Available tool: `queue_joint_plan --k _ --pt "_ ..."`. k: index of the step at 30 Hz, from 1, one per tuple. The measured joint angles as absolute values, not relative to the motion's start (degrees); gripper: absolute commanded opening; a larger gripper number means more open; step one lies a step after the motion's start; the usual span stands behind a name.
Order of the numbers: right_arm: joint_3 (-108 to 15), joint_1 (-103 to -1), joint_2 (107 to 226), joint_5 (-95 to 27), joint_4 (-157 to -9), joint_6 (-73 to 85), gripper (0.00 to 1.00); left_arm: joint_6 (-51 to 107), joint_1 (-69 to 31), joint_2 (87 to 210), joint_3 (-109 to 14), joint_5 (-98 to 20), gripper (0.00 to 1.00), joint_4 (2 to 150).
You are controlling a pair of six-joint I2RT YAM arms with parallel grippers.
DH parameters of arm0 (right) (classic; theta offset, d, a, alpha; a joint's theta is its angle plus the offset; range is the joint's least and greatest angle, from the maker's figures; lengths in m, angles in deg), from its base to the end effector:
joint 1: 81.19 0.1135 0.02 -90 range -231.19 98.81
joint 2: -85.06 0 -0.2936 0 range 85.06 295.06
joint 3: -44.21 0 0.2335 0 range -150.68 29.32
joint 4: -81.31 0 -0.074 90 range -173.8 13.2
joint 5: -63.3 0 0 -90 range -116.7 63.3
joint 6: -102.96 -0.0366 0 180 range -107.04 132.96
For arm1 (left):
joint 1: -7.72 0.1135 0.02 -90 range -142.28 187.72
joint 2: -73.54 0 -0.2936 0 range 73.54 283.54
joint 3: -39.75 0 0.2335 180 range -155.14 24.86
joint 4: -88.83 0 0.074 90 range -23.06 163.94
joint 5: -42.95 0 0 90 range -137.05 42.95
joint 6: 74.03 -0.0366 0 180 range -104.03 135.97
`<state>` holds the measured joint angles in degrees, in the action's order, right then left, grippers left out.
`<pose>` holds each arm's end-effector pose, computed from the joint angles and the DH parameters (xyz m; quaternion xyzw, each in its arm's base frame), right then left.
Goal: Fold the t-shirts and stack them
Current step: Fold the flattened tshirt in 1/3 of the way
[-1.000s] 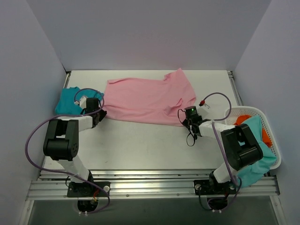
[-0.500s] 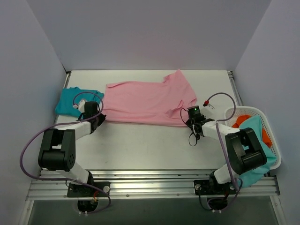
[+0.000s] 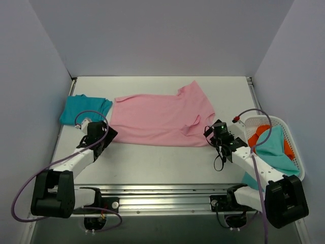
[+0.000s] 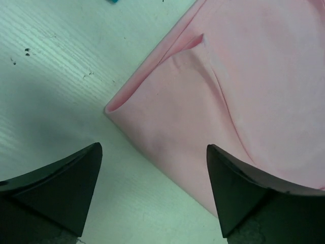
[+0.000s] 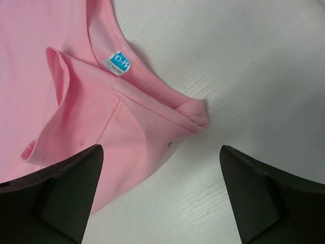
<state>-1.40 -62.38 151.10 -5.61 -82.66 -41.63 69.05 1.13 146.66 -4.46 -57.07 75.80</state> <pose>0.1998 0.0541 0.2360 0.3481 0.8100 0.1336 0.4527 0.2203 -0.0190 0.2080 -0.3918 0.8220 -0.1326 0.3916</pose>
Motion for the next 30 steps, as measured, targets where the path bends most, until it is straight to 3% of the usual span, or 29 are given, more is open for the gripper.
queue_joint_plan --k 6,10,24,30 --pt "-3.96 -61.99 141.65 -3.32 -75.25 -41.61 0.95 69.38 1.11 137.57 -4.44 -57.07 0.97 69.77" --pt "-11.5 -61.99 145.48 -3.08 -77.21 -37.45 0.98 69.14 1.13 137.29 -8.22 -57.31 0.95 69.2" --pt "-69.05 -69.93 207.36 -19.76 -89.43 -16.76 1.0 63.3 6.47 168.06 -33.84 -53.27 0.97 83.24" --pt "-81.44 -74.45 222.28 -24.02 -89.26 -12.8 1.0 61.8 8.39 173.24 -35.54 -49.31 0.98 86.69"
